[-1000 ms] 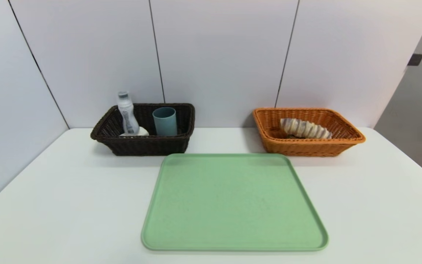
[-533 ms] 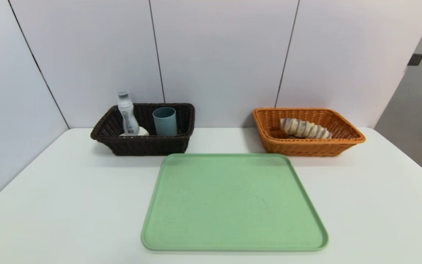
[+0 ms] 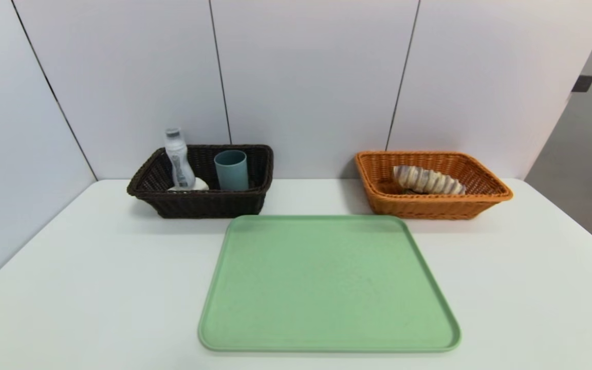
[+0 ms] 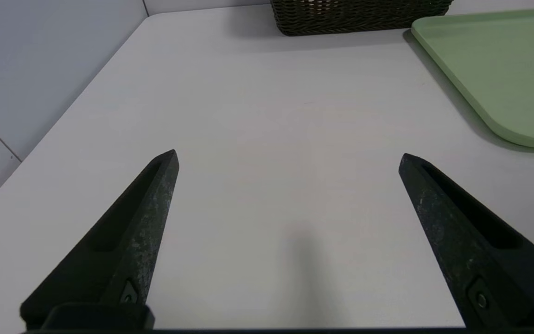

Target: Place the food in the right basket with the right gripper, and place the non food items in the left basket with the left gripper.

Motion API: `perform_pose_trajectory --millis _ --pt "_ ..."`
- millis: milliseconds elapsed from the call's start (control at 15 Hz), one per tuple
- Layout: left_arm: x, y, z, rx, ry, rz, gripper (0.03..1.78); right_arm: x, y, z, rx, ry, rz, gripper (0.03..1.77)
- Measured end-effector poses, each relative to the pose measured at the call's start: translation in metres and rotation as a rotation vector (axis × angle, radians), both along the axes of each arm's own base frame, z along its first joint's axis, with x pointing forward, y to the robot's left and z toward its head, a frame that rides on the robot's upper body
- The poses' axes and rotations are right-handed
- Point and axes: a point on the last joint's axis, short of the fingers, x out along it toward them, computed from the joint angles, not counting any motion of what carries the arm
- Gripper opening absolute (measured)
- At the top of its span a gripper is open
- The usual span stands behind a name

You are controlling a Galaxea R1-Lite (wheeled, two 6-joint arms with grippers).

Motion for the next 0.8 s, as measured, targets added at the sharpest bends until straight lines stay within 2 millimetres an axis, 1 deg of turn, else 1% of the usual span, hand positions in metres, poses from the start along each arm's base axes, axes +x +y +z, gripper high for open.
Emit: perform_pose_trajectory --millis 200,333,467,800 --pt "0.0001 0.0001 -0.0004 -0.032 0.000 0.004 1.69 -0.0001 0.0003 -0.0016 0.020 0.022 0.015 1.71" --pt "0.0002 0.0001 -0.0005 -0.043 0.000 0.005 1.69 0.0001 0.0007 -0.0080 0.093 0.084 0.035 1.71" --pt "0.0002 0.0001 -0.0005 -0.045 0.000 0.006 1.69 -0.0001 0.0005 -0.0090 0.171 0.099 0.030 1.71" --pt "0.0002 0.0001 -0.0005 -0.047 0.000 0.006 1.69 -0.0002 0.0002 -0.0085 0.195 0.095 0.017 1.71"
